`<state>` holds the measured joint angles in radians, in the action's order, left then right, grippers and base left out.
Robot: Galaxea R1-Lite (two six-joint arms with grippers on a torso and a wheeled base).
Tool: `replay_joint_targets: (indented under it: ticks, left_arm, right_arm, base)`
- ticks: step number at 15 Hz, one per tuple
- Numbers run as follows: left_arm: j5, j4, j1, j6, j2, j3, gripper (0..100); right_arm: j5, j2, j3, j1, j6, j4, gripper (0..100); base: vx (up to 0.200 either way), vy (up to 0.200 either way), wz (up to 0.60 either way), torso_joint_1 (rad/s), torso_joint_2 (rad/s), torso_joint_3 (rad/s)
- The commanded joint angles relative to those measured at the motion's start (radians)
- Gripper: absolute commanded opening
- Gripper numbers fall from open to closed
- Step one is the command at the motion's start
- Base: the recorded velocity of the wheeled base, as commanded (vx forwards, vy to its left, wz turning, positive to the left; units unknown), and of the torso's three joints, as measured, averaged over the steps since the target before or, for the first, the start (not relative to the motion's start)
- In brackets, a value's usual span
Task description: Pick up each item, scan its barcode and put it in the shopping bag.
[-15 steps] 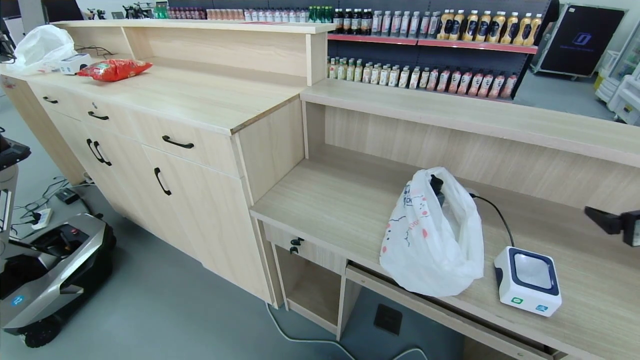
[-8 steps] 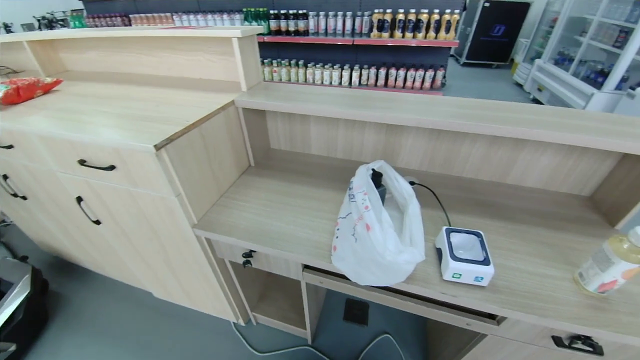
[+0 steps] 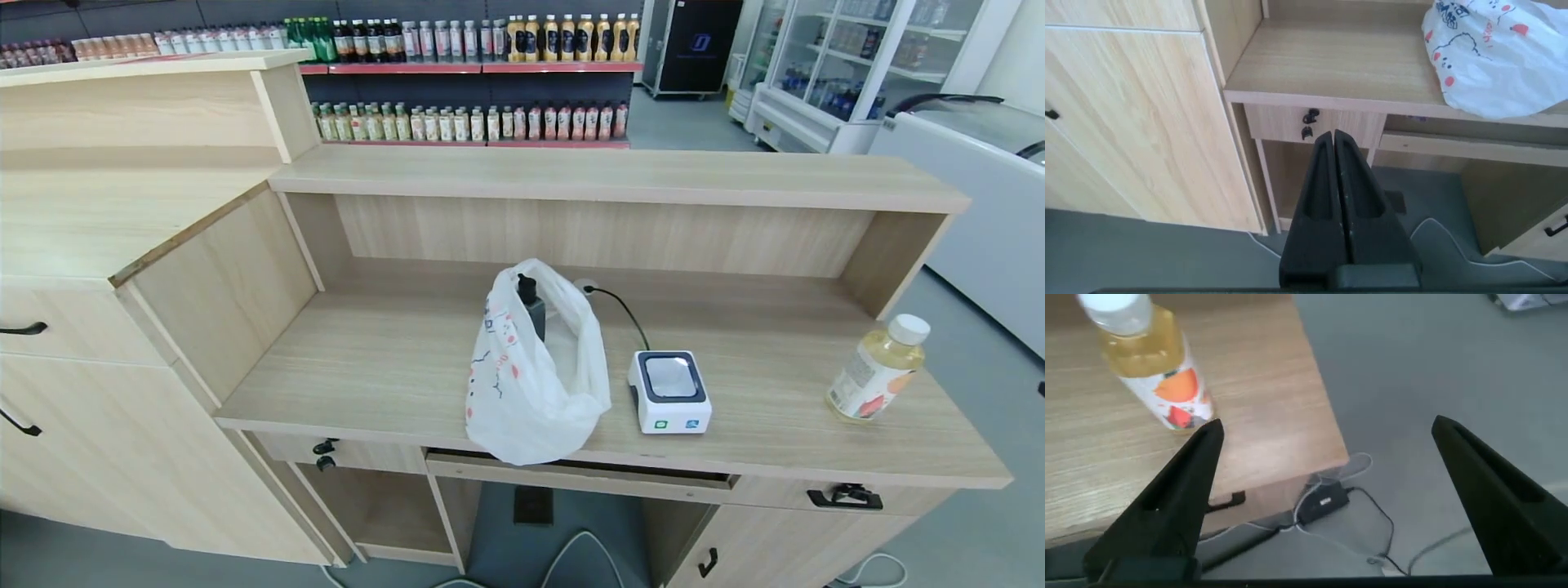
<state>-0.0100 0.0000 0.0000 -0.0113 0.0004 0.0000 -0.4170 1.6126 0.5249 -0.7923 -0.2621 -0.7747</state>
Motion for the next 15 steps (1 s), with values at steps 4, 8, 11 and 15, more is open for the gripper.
replay_joint_targets:
  ticks: [4,8,11,15]
  left_arm:
    - [-0.001,0.000,0.000,-0.001,0.000,0.000,0]
    - [-0.001,0.000,0.000,0.001,0.000,0.000,0]
    - [-0.001,0.000,0.000,-0.001,0.000,0.000,0]
    - [-0.001,0.000,0.000,0.001,0.000,0.000,0]
  right_arm:
    - [-0.100,0.287,0.058,0.111,0.003,-0.199,100]
    - [-0.101,0.372,0.066,0.166,0.000,-0.276,100]
    - [-0.100,0.423,0.078,0.217,-0.003,-0.331,100]
    - [-0.089,0.491,0.119,0.266,-0.014,-0.396,100]
  base:
    - [0.000,0.000,0.00,0.000,0.00,0.000]
    - [0.000,0.000,0.00,0.000,0.00,0.000]
    - [0.000,0.000,0.00,0.000,0.00,0.000]
    - [0.000,0.000,0.00,0.000,0.00,0.000]
